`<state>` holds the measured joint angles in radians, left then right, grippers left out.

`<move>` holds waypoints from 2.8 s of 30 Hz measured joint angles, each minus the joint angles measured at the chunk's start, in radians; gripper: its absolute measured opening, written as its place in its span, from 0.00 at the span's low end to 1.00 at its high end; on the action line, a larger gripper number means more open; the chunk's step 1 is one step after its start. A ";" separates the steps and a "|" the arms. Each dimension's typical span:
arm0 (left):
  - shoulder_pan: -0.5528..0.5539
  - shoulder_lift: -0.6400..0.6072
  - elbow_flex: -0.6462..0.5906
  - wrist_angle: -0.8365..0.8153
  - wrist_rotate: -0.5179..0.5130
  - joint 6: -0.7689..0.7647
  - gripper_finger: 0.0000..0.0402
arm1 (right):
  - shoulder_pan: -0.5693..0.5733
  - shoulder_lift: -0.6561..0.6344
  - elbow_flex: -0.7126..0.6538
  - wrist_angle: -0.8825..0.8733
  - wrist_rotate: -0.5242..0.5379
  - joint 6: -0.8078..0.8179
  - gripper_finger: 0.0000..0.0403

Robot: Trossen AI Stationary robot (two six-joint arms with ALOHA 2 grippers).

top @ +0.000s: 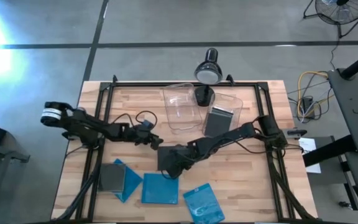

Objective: Pick & place jewel cases by type
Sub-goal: Put the black CD case into the right transparent bin

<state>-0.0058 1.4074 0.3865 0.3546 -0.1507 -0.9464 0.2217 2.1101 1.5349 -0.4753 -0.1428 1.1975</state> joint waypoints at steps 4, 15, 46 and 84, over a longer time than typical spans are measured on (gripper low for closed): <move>0.000 0.086 0.008 0.057 0.047 -0.013 0.53 | 0.018 0.000 0.000 0.001 -0.039 0.047 0.56; 0.001 0.185 0.109 0.048 0.147 0.063 0.53 | 0.032 0.059 -0.008 -0.007 -0.036 0.108 0.55; -0.027 -0.250 -0.065 -0.445 0.205 -0.003 0.53 | -0.153 0.041 0.026 0.123 0.204 -0.021 0.56; -0.029 -0.138 -0.041 -0.067 0.325 -0.154 0.53 | -0.062 0.054 -0.012 0.059 0.142 0.111 0.56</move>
<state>-0.0345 1.2690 0.3459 0.2877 0.1742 -1.1002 0.1599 2.1639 1.5230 -0.4159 -0.0007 1.3086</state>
